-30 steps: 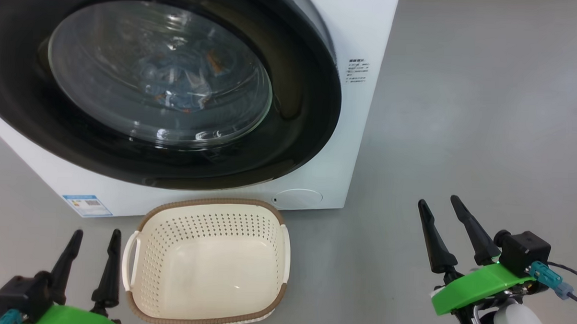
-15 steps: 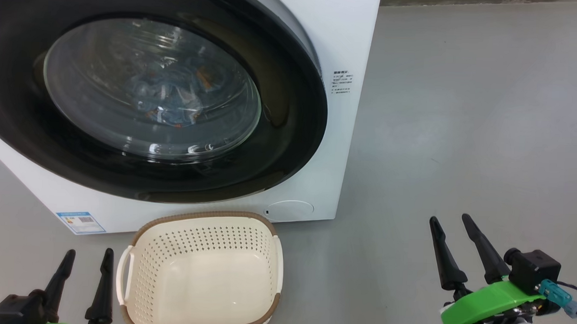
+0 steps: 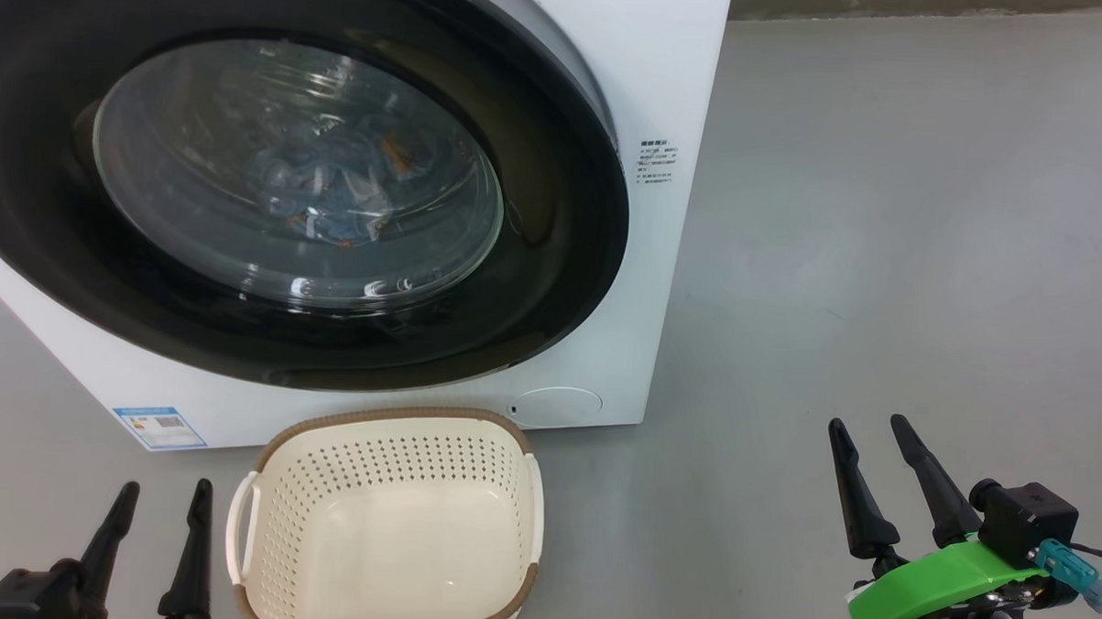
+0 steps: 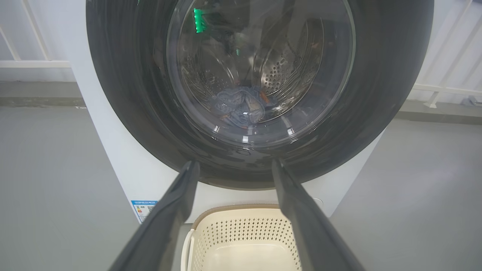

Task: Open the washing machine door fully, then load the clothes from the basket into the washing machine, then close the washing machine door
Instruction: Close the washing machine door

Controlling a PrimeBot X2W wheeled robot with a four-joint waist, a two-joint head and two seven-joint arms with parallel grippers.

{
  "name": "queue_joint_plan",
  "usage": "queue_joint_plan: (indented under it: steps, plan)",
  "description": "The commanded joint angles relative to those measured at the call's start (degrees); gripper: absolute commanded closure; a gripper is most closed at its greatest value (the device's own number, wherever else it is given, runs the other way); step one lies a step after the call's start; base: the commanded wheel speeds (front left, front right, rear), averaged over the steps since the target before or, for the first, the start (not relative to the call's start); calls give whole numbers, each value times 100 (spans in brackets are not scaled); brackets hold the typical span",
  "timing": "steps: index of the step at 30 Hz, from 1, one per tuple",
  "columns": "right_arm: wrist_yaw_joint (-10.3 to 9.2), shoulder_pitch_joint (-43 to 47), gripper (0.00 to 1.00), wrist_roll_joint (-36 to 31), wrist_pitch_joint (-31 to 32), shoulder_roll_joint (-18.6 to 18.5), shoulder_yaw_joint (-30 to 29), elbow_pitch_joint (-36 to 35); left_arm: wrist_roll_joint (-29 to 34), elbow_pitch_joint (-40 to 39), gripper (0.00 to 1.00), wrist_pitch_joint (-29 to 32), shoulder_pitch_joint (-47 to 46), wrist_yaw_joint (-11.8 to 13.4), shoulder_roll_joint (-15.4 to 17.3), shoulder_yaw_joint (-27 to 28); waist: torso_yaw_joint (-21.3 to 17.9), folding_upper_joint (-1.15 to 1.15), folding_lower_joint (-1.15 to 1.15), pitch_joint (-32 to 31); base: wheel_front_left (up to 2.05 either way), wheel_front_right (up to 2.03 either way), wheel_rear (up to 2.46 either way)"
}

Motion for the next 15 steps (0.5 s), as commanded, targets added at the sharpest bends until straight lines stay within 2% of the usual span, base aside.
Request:
queue_joint_plan:
  steps: [1,15]
  plan:
    - [6,40,0,-27,-28,-40,122,-151,94,-169,0,-37,-124,-9,108,240,2,0,0,5,0,0,0]
    - [6,63,0,-14,-28,-39,136,-152,241,-187,0,-37,-122,-9,96,260,-9,0,0,2,0,0,0]
